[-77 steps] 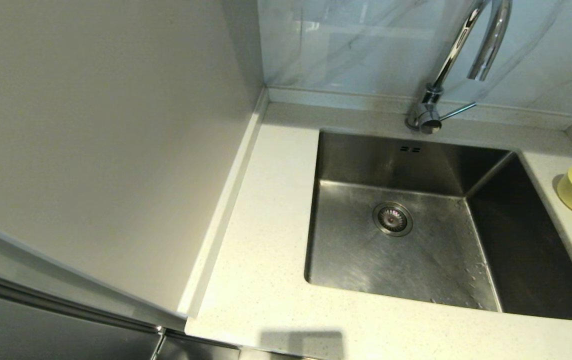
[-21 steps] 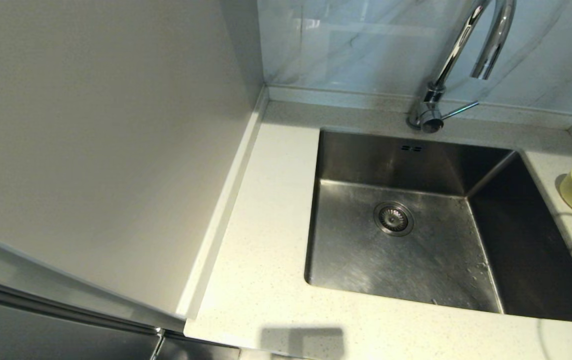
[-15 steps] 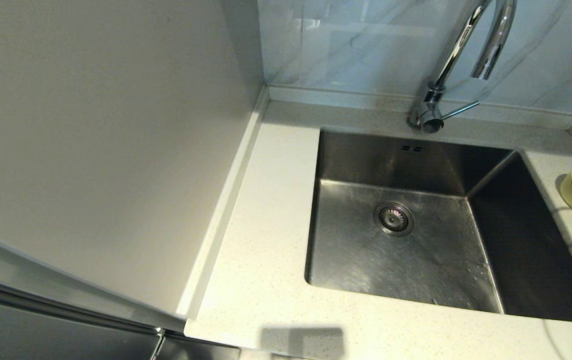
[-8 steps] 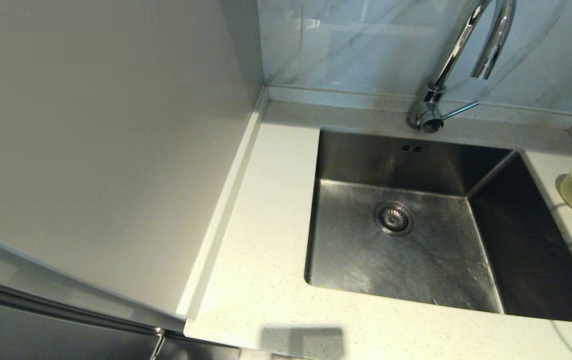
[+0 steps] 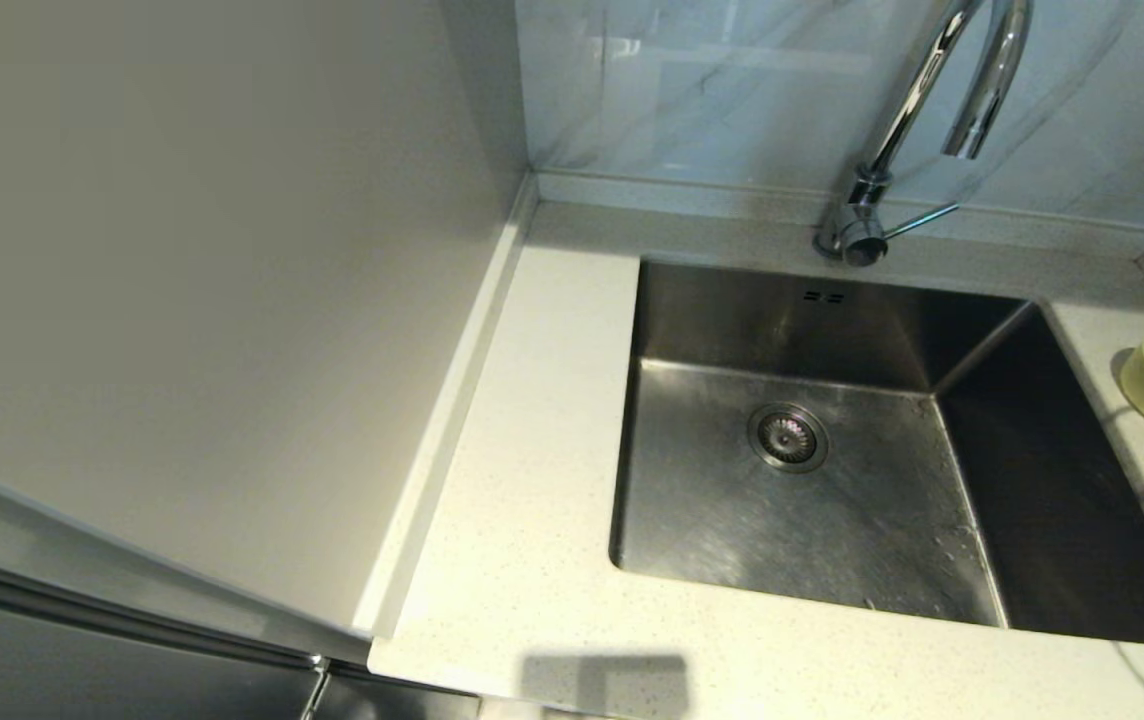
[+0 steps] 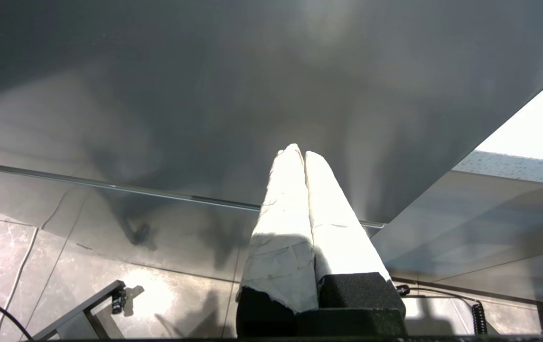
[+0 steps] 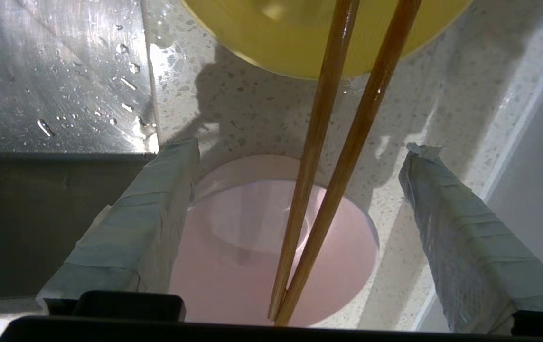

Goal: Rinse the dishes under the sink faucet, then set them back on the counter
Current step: Put the chopsticks into the sink

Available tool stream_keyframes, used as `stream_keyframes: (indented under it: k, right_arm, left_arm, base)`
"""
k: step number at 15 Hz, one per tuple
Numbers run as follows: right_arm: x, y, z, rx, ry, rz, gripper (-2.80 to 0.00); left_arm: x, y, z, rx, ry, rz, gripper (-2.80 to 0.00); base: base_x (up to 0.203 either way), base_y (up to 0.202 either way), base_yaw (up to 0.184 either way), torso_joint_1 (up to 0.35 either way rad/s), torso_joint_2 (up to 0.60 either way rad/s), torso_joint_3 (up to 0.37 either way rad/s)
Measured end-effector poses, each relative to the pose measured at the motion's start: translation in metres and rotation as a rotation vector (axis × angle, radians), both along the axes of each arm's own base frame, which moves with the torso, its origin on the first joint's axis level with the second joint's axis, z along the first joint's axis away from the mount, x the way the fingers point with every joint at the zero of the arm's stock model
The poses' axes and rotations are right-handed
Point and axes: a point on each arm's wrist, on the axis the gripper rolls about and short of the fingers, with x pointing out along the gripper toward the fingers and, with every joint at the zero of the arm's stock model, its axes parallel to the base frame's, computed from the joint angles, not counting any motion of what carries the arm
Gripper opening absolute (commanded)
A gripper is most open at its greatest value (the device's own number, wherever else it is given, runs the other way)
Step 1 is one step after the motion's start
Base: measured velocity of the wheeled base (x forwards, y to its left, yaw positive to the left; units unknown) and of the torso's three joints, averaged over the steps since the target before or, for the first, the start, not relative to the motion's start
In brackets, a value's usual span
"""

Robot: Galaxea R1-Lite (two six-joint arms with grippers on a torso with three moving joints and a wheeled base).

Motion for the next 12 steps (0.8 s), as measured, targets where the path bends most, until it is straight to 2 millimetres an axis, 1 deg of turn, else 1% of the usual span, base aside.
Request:
stream_keyframes:
  k: [7,8,9,12]
  right_arm:
    - [0.007,-0.005,-0.009,0.005,0.021,-0.005,0.0]
    - [0.008,-0.006,-0.01,0.006,0.023,-0.005,-2.71]
    - [0.009,-0.006,-0.011,0.007,0.023,-0.004,-2.8]
    - [0.012,-0.006,-0.012,0.007,0.023,0.001,-2.8]
  left_arm:
    - [0.0,0.0,0.0,-0.001,0.0,0.0,-2.8]
    - [0.0,0.0,0.0,0.0,0.0,0.001,-2.8]
    - [0.0,0.0,0.0,0.0,0.0,0.0,-2.8]
    - [0.0,0.0,0.0,0.0,0.0,0.0,-2.8]
  base:
    - [0.0,0.0,0.0,0.0,0.0,0.0]
    - [0.0,0.0,0.0,0.0,0.0,0.0]
    - [0.0,0.0,0.0,0.0,0.0,0.0]
    - [0.0,0.0,0.0,0.0,0.0,0.0]
